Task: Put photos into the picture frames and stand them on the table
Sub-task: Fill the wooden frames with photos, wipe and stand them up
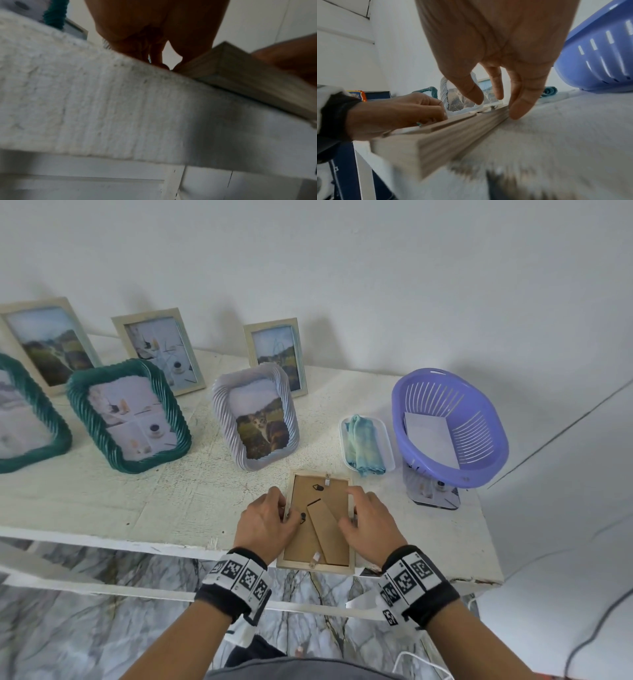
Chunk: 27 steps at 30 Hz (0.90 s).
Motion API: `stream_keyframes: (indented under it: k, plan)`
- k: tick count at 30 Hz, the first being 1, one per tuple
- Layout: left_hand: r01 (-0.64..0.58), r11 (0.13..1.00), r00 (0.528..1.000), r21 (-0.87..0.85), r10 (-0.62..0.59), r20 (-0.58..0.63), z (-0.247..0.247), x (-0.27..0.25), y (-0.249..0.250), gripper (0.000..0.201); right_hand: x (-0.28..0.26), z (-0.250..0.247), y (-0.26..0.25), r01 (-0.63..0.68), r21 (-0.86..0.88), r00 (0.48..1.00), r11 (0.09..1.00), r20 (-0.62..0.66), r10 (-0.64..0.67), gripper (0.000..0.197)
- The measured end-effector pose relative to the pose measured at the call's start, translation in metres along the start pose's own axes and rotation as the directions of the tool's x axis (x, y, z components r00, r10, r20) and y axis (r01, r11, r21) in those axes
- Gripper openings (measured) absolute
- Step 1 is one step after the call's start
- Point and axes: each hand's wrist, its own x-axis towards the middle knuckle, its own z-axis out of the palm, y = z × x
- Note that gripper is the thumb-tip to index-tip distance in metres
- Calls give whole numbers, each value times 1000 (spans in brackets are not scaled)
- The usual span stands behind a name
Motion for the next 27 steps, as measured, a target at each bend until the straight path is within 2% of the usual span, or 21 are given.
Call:
stream_keyframes:
  k: [4,7,10,20,25,27]
  plan:
    - [-100,988,989,121,112,-94,0,-6,-5,26,28,-6,-10,14,-161,993,987,-110,-32,30]
    - [-176,977,972,119,192,-134,4,-8,-15,35,50,-7,-16,18,-229,997,973,-69,-35,35]
    - [-186,977,976,101,196,-95,8,-3,-24,36,62,-6,-18,8,-317,1000,948,-18,-15,37]
    - [-213,975,975,61,216,-54,8,0,-30,31,78,-14,-13,63,-322,998,945,4,-66,13]
    - [-202,978,978,49,204,-44,8,0,-31,33,68,-14,-15,32,-309,998,950,-43,-48,15]
    - [-199,979,978,54,202,-45,7,0,-30,35,52,-14,-19,67,-246,994,967,-68,-86,25]
